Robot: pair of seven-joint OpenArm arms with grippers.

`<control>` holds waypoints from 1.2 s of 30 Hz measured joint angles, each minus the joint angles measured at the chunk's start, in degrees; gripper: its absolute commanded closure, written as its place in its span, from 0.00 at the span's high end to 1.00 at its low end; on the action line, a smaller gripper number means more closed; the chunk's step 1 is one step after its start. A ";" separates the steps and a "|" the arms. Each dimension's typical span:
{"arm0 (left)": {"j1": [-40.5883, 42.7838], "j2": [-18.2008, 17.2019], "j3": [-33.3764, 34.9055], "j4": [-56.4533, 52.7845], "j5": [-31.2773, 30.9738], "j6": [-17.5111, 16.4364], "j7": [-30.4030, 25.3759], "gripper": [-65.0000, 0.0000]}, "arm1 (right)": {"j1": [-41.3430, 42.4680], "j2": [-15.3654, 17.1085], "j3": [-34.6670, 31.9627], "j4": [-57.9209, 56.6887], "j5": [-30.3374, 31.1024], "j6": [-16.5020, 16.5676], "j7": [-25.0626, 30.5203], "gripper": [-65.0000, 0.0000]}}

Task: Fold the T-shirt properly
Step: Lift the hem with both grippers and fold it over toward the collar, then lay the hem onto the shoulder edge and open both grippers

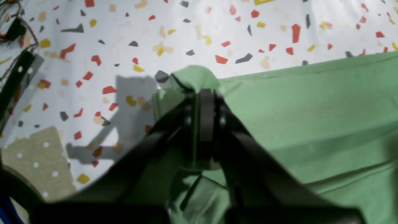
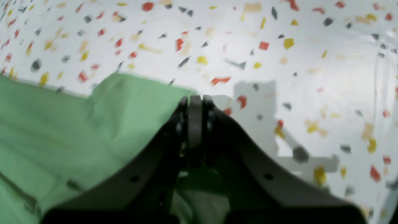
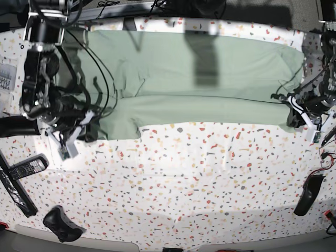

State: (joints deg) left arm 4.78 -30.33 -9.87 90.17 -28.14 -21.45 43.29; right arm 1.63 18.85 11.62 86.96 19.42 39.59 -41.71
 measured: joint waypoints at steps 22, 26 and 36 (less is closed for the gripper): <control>11.78 -0.04 -0.11 8.07 7.21 -2.43 -6.08 0.00 | -35.95 -0.02 14.91 26.67 0.11 0.31 2.69 0.00; 14.32 -0.02 -0.11 8.09 8.11 -2.58 -8.85 0.00 | -35.91 0.00 14.91 26.69 -0.28 0.31 2.73 0.00; 16.61 -0.02 -0.11 8.09 9.16 -2.58 -14.43 0.00 | -35.93 0.02 14.91 26.69 -0.31 0.31 2.69 0.00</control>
State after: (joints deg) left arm 21.39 -30.35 -9.98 98.26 -18.98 -24.03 28.86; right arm -34.30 18.87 26.52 113.65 19.11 39.90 -39.03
